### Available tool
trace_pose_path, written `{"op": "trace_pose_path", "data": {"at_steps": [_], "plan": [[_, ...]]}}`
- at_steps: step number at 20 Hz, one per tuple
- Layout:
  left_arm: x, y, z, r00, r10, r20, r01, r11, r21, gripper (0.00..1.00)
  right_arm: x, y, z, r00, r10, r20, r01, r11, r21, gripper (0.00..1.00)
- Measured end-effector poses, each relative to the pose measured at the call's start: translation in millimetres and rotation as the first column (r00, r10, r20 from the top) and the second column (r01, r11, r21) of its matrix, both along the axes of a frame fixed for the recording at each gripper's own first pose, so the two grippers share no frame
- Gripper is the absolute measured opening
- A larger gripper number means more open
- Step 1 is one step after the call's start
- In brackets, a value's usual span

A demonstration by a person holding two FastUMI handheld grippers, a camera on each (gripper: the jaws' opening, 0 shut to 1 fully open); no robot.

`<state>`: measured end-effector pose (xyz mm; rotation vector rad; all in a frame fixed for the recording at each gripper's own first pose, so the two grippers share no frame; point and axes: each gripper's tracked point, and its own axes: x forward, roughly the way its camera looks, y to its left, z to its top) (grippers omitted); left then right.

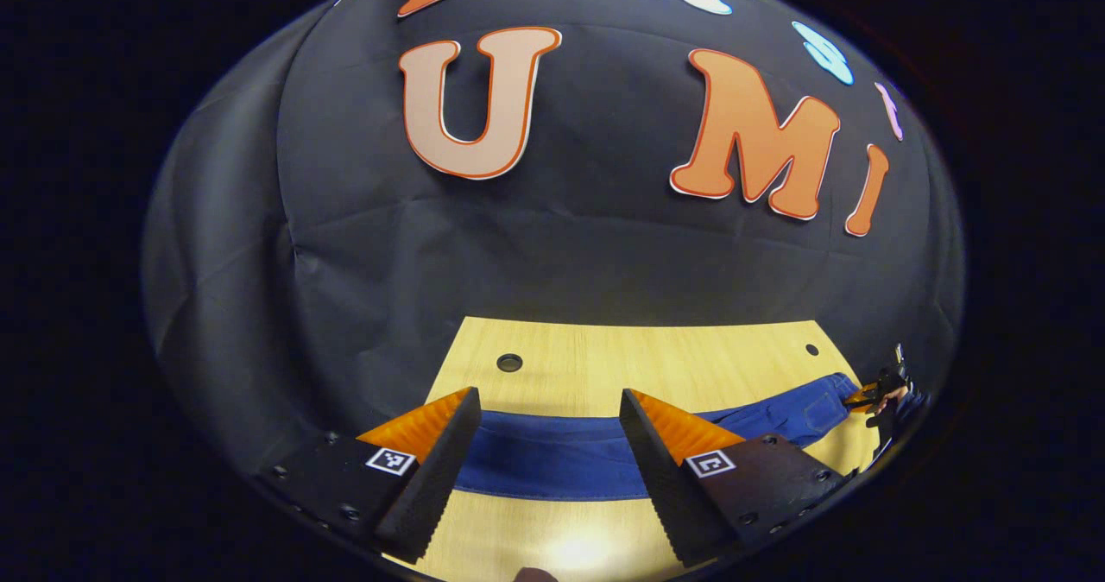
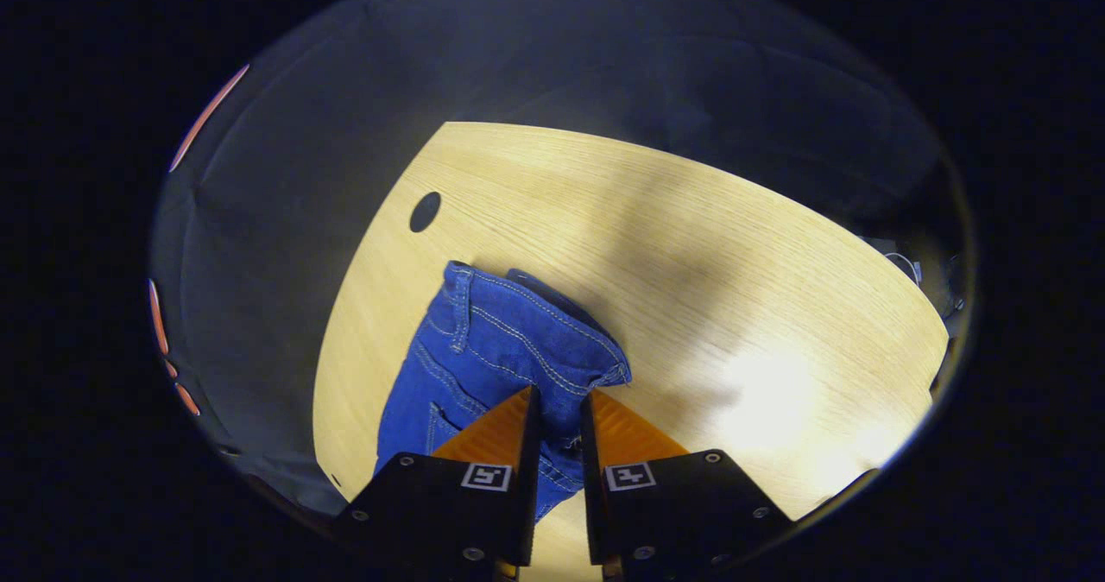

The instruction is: Grasp the waist and the cuffs of the jeans and fold them to make the two legs overlap; first hold the waist and fold one-third of the jeans toward the cuffs, then hold the cuffs and fold the remaining one-third in the same direction to finish folding.

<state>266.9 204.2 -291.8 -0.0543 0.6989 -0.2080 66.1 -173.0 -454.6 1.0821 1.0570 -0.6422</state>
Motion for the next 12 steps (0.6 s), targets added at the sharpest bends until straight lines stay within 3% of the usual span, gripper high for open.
{"op": "trace_pose_path", "data": {"at_steps": [3, 10, 12], "plan": [[-2.1, -2.3, -19.2, 0.998, 0.039, -0.046, -0.041, 0.998, -0.044, 0.98, 13.0, 3.2, 25.1, 0.996, -0.007, 0.09, 0.006, 1.0, 0.009, 0.25], [-1.8, 14.6, -43.8, 0.992, 0.09, -0.089, -0.097, 0.992, -0.084, 0.98, 51.8, 45.8, 104.2, 0.941, 0.046, 0.334, -0.068, 0.996, 0.055, 0.24], [-1.7, 21.1, -49.3, 0.992, 0.092, -0.084, -0.098, 0.993, -0.073, 0.98, 52.6, 58.5, 107.6, 0.942, 0.083, 0.324, -0.097, 0.995, 0.027, 0.23]]}}
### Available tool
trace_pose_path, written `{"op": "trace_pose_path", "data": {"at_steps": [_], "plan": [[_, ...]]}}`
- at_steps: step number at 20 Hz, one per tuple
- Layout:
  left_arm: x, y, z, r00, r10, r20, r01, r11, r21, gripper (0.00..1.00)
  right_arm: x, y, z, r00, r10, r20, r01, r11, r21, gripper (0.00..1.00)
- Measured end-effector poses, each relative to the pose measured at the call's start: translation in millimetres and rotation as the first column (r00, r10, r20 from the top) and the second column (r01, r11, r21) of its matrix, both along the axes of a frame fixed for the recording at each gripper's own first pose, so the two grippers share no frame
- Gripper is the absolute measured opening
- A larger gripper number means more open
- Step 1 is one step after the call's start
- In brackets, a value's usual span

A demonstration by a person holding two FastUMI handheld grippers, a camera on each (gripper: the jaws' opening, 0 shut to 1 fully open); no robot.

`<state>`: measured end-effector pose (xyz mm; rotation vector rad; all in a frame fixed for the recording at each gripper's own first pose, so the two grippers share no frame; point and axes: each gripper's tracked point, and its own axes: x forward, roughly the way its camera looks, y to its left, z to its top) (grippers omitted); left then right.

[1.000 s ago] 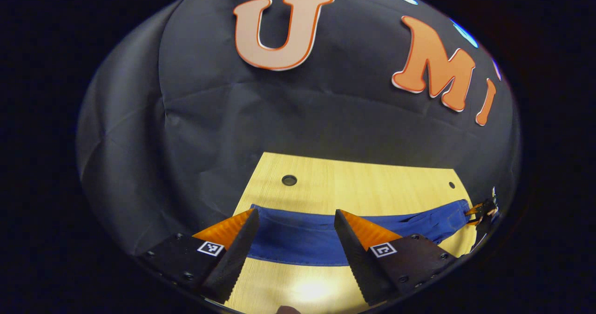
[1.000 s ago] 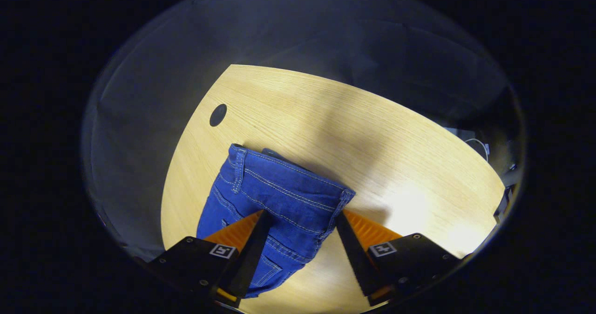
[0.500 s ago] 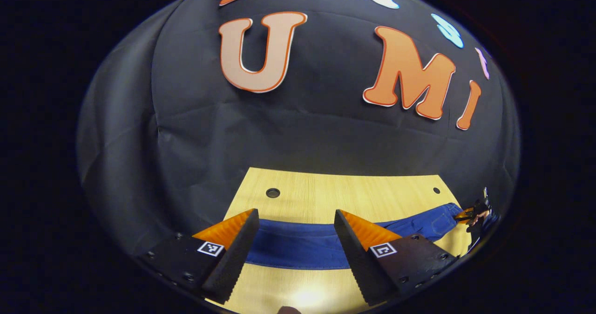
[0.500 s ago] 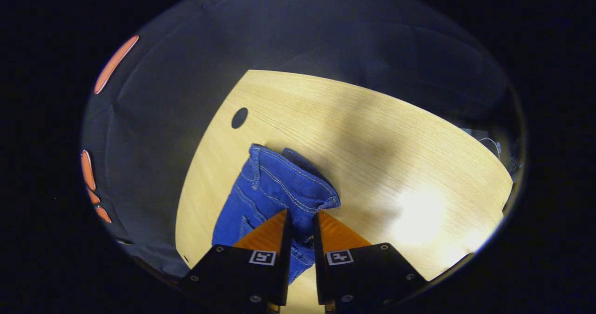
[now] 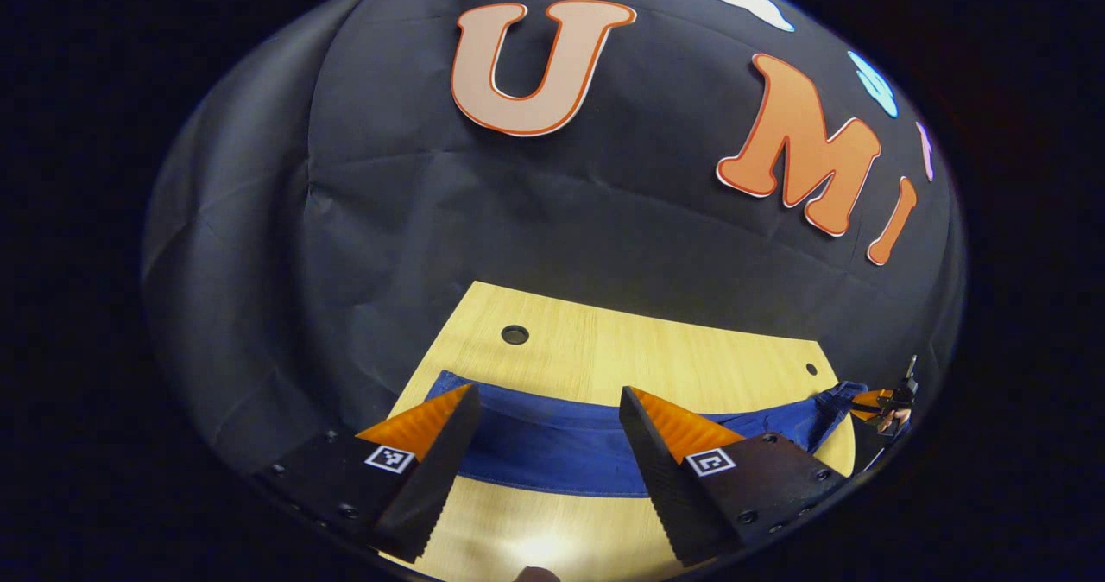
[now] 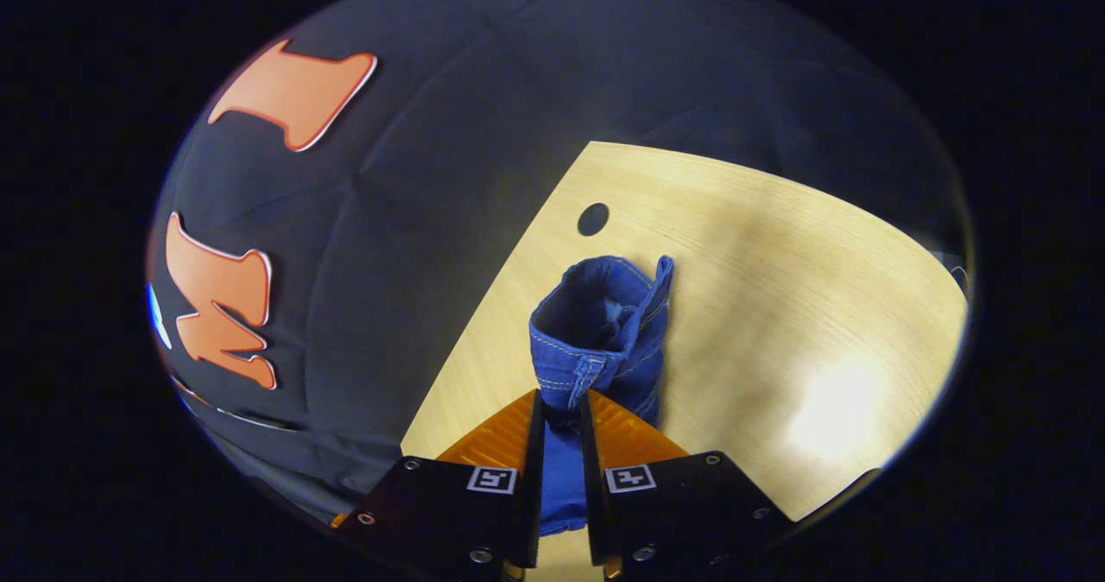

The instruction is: Grasp the waist and the cuffs of the jeans and fold them to make the two legs overlap; first hold the waist and fold one-third of the jeans toward the cuffs, then hold the cuffs and fold the remaining one-third in the same direction to finish folding.

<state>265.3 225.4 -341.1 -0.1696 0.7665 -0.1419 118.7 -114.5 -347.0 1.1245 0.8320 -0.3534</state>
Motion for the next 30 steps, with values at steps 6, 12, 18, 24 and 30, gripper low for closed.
{"op": "trace_pose_path", "data": {"at_steps": [6, 12, 18, 24, 30], "plan": [[-3.5, 6.9, -12.8, 1.0, 0.012, -0.016, -0.012, 0.999, -0.036, 0.98, 7.5, 25.7, -9.0, 0.999, 0.034, -0.026, -0.034, 0.999, 0.004, 0.16], [-7.9, 17.1, -36.4, 0.998, 0.032, -0.054, -0.035, 0.998, -0.045, 0.98, 8.5, 92.3, -25.5, 0.984, 0.169, -0.054, -0.172, 0.984, -0.055, 0.19], [-13.7, 19.3, -47.6, 0.997, 0.029, -0.074, -0.03, 0.999, -0.016, 0.98, -28.4, -8.3, -62.1, 0.959, 0.025, -0.282, -0.081, 0.979, -0.187, 0.04], [-25.5, 11.9, -55.7, 0.994, 0.042, -0.099, -0.043, 0.999, -0.003, 0.98, -50.3, -66.3, -89.7, 0.929, -0.125, -0.347, 0.107, 0.992, -0.073, 0.95], [-32.1, 9.2, -54.9, 0.992, 0.055, -0.117, -0.05, 0.998, 0.04, 0.98, -48.9, -82.9, -131.5, 0.898, -0.12, -0.423, 0.091, 0.992, -0.088, 0.99]]}}
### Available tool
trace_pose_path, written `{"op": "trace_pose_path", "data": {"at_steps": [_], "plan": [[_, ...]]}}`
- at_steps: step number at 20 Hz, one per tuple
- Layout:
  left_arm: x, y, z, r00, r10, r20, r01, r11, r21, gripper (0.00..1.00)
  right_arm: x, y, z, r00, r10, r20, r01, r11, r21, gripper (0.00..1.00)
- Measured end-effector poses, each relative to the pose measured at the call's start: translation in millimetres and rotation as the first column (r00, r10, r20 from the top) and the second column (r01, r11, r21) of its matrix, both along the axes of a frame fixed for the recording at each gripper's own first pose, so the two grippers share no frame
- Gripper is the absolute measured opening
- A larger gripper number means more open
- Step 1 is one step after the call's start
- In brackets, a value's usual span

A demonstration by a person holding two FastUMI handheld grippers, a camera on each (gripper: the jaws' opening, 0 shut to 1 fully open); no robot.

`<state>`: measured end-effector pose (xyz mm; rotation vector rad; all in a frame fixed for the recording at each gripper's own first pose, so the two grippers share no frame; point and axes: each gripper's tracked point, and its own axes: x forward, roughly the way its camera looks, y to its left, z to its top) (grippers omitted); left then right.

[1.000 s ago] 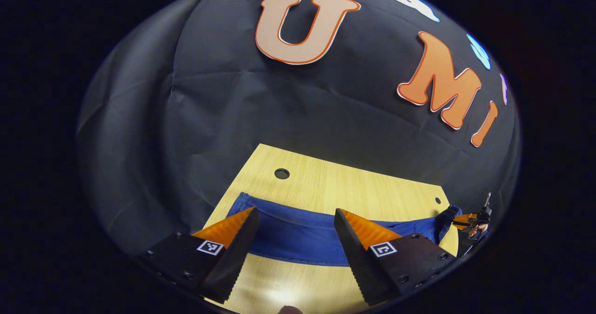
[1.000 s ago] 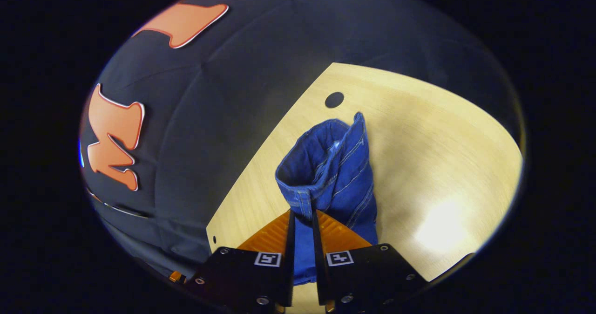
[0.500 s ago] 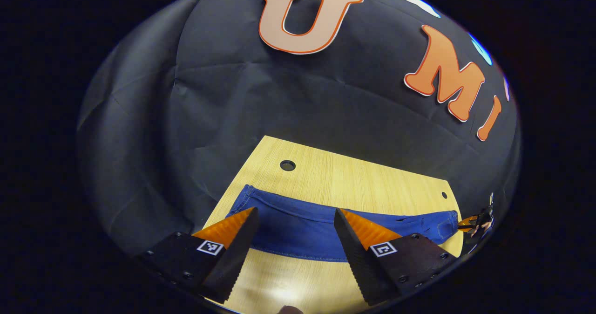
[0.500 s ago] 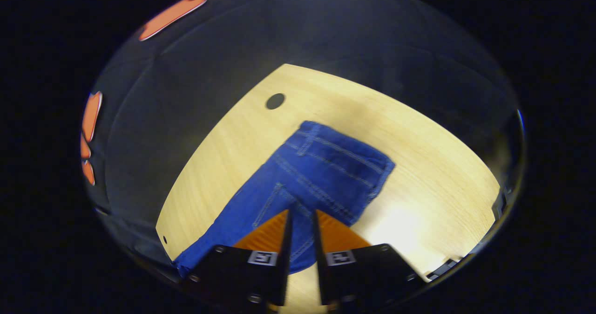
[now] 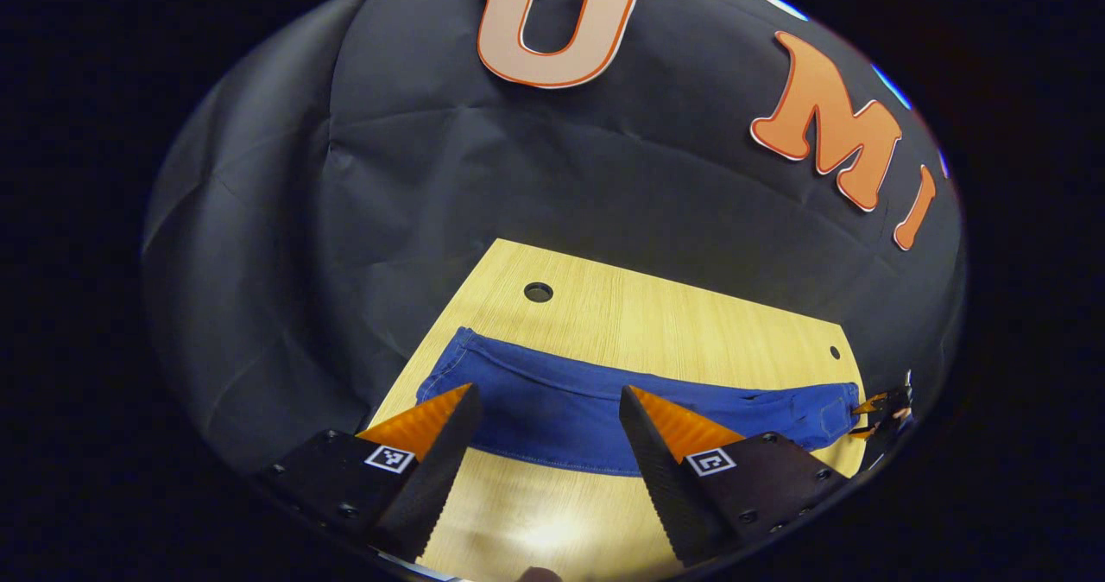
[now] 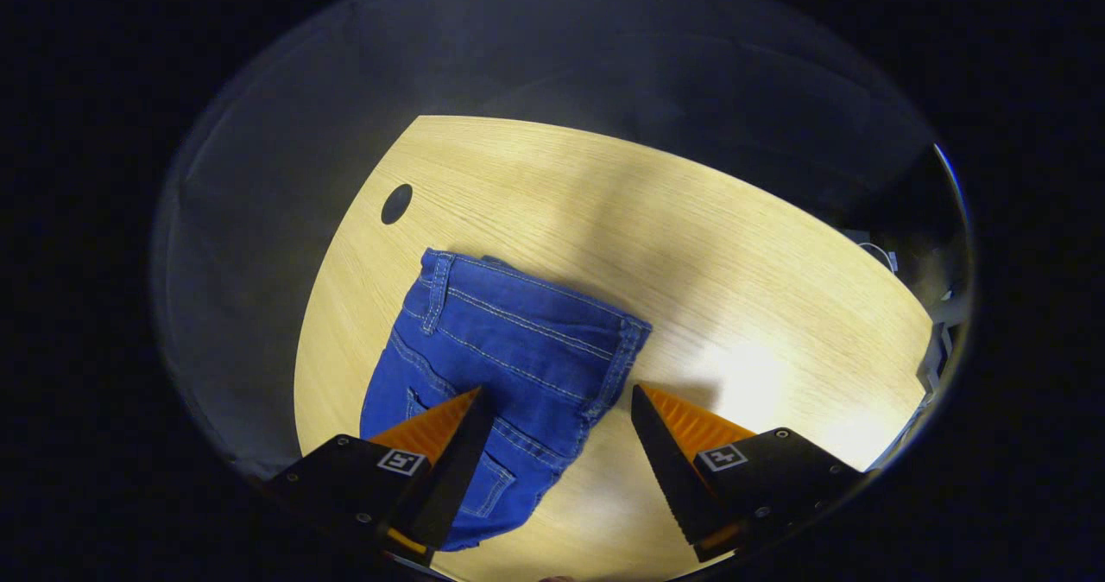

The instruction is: Grasp the waist and the cuffs of the jeans and fold them to make the two legs overlap; first hold the waist and fold one-third of the jeans toward the cuffs, then hold the cuffs and fold the remaining one-third in the same direction to finish folding.

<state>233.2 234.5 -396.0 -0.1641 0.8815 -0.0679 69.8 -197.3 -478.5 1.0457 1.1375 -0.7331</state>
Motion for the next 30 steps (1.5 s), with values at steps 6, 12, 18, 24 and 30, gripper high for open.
{"op": "trace_pose_path", "data": {"at_steps": [6, 12, 18, 24, 30], "plan": [[-4.4, 1.9, -2.7, 1.0, 0.028, -0.011, -0.028, 1.0, -0.006, 0.98, 16.4, 8.3, -2.8, 0.988, 0.155, -0.008, -0.155, 0.987, -0.038, 0.58], [-8.3, 21.1, -12.6, 0.998, 0.06, -0.024, -0.06, 0.998, -0.021, 0.98, 62.0, 9.7, 34.6, 0.974, 0.122, 0.192, -0.126, 0.992, 0.008, 0.18], [-8.1, 34.8, -24.3, 0.995, 0.092, -0.036, -0.094, 0.994, -0.06, 0.98, 90.8, 50.6, 83.6, 0.93, 0.116, 0.348, -0.151, 0.986, 0.073, 0.18], [-15.1, 57.4, -39.0, 0.991, 0.123, -0.057, -0.127, 0.988, -0.084, 0.98, 101.1, 120.2, 120.3, 0.872, 0.208, 0.442, -0.283, 0.953, 0.108, 0.18], [-23.9, 79.0, -56.1, 0.985, 0.15, -0.084, -0.158, 0.981, -0.108, 0.95, 103.4, 165.1, 138.2, 0.835, 0.27, 0.48, -0.363, 0.925, 0.112, 0.17]]}}
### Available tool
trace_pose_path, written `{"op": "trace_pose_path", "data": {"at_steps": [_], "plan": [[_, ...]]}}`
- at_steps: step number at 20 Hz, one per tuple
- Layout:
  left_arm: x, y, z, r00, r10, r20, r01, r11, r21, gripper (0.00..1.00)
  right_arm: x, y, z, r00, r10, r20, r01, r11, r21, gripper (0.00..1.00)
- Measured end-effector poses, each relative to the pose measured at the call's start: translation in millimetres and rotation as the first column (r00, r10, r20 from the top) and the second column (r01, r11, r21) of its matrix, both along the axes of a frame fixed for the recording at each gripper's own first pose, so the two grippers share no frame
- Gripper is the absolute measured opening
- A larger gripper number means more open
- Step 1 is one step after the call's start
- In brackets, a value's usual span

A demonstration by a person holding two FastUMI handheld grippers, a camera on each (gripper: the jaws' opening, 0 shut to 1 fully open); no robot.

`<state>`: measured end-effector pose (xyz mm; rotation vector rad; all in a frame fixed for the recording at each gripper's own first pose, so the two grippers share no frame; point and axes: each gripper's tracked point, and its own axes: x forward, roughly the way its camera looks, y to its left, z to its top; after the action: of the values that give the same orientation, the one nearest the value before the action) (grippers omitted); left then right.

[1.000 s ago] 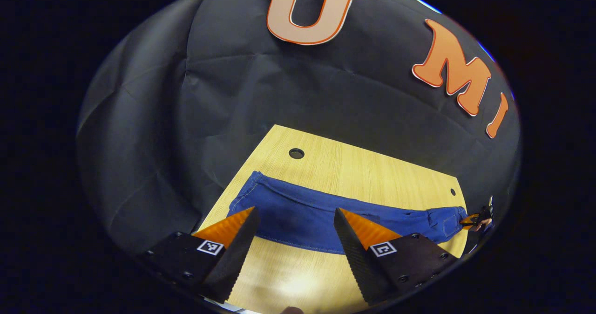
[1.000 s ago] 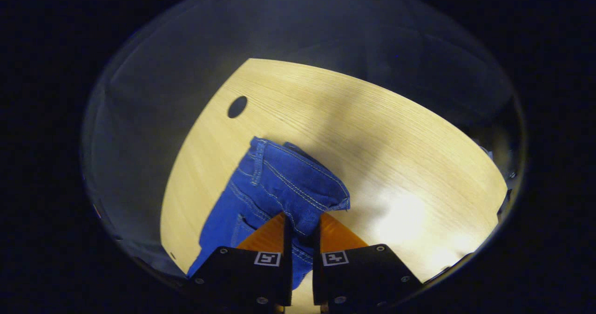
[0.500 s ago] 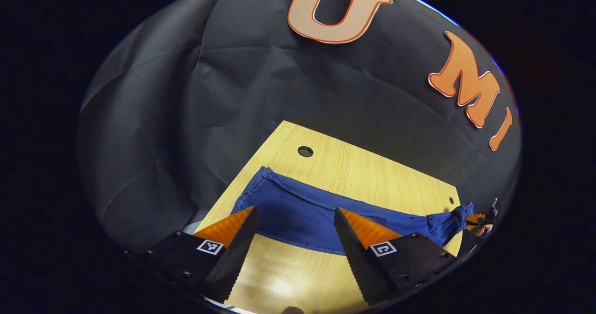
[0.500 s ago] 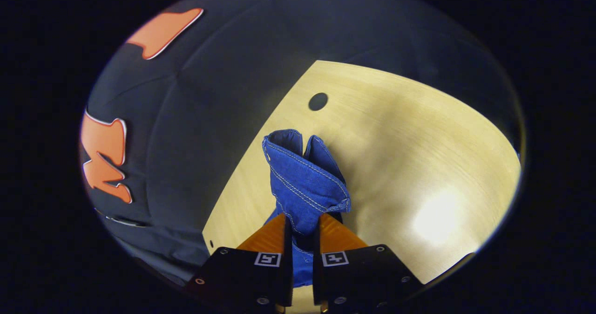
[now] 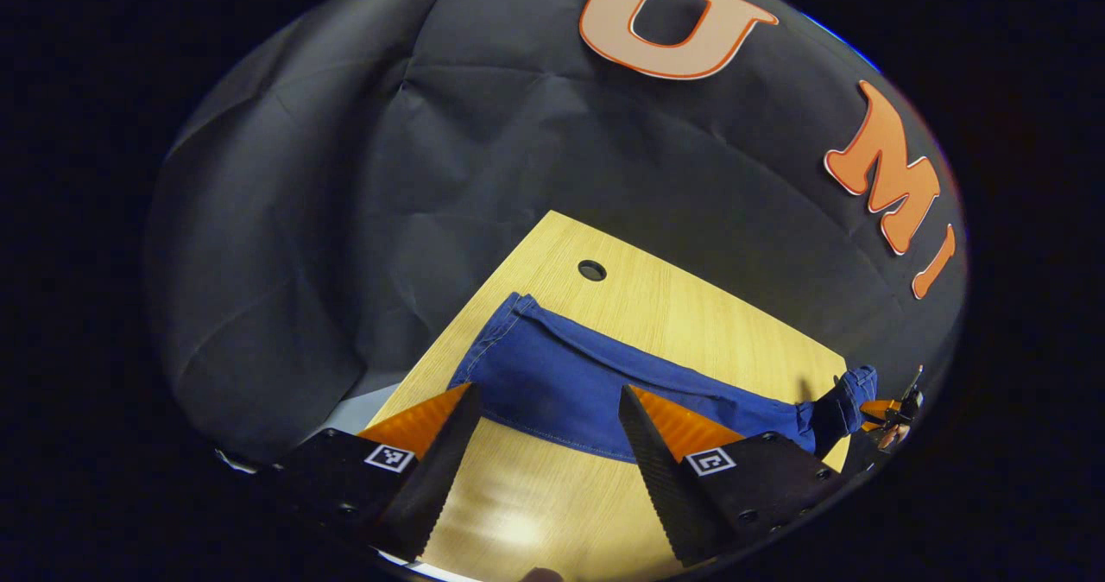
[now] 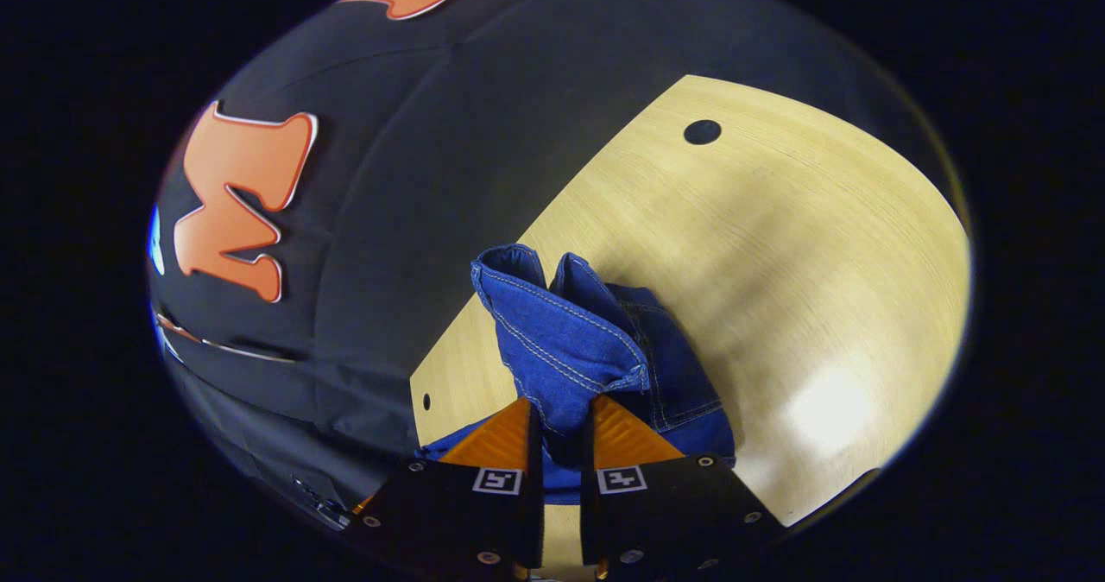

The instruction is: Grasp the waist and the cuffs of the jeans and fold them to make the two legs overlap; first hold the waist and fold one-third of the jeans toward the cuffs, then hold the cuffs and fold the remaining one-third in the same direction to finish folding.

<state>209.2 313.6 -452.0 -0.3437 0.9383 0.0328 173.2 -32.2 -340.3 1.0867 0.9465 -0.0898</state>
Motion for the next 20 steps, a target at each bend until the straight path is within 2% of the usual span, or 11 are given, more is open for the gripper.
{"op": "trace_pose_path", "data": {"at_steps": [1, 7, 18, 20], "plan": [[-0.3, 2.9, -3.9, 1.0, 0.002, -0.005, -0.002, 1.0, -0.004, 0.98, -0.5, 10.7, 2.2, 1.0, 0.014, 0.007, -0.014, 1.0, 0.006, 0.17], [-1.1, 16.4, -30.3, 0.999, 0.028, -0.039, -0.03, 0.998, -0.058, 0.98, -5.9, 29.7, -1.2, 0.996, 0.083, -0.019, -0.084, 0.995, -0.046, 0.18], [13.7, 74.9, -114.4, 0.97, 0.148, -0.19, -0.181, 0.97, -0.164, 0.98, -10.4, 43.0, -18.0, 0.982, 0.016, -0.188, -0.047, 0.985, -0.164, 0.17], [13.3, 79.6, -124.6, 0.967, 0.144, -0.212, -0.181, 0.969, -0.168, 0.98, -15.8, 47.4, -21.4, 0.978, 0.043, -0.204, -0.081, 0.979, -0.185, 0.18]]}}
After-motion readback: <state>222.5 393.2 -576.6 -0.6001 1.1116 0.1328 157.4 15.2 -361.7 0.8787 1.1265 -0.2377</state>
